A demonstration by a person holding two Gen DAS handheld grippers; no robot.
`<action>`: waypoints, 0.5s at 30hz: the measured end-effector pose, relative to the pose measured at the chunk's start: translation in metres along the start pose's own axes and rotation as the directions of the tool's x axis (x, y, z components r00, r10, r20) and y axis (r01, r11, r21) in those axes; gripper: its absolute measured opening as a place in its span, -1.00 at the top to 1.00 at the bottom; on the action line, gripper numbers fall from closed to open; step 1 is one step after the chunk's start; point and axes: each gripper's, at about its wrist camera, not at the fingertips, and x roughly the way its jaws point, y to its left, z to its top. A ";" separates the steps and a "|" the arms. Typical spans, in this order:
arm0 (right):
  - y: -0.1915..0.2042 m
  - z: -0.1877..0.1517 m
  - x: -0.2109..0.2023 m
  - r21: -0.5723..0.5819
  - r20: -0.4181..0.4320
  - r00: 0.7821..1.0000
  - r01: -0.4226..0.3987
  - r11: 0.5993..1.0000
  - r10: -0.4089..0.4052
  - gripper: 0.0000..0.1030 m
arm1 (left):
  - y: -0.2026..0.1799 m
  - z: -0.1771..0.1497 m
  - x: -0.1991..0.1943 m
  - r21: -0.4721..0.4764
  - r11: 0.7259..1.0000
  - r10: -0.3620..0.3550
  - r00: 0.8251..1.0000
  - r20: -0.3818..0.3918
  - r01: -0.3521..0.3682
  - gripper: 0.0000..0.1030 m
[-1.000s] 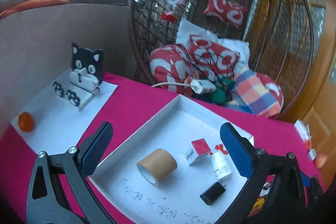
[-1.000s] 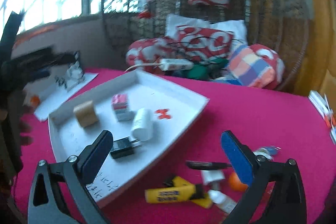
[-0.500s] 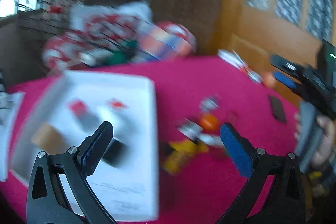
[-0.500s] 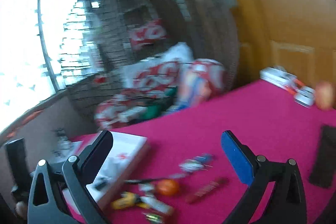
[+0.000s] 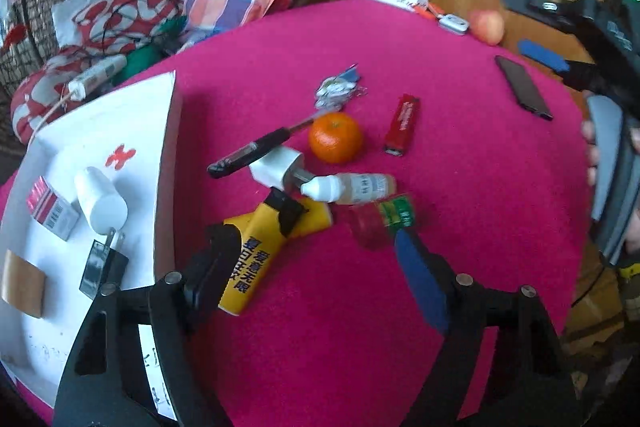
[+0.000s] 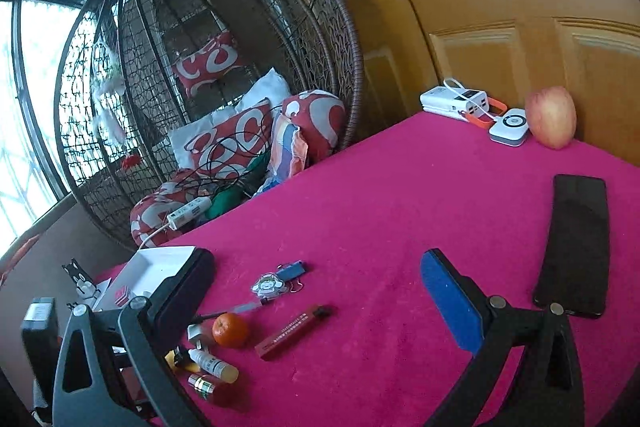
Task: Organize rigid objects
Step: 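Move both open tools back over the remaining items on the table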
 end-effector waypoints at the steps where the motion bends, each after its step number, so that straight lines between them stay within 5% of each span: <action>1: -0.002 -0.001 -0.001 0.006 -0.003 1.000 -0.003 1.000 0.003 -1.00 | 0.003 0.000 0.003 -0.007 1.000 0.004 1.000 -0.009 -0.004 -0.57; 10: -0.009 -0.006 0.003 0.033 -0.021 1.000 -0.015 0.999 0.016 -1.00 | 0.015 0.002 0.019 -0.004 1.000 0.029 0.996 -0.088 -0.029 -0.54; 15: -0.003 -0.009 0.007 0.007 -0.058 0.998 -0.038 0.999 0.039 -1.00 | 0.008 -0.008 0.020 0.030 0.999 0.026 0.994 -0.110 -0.023 -0.17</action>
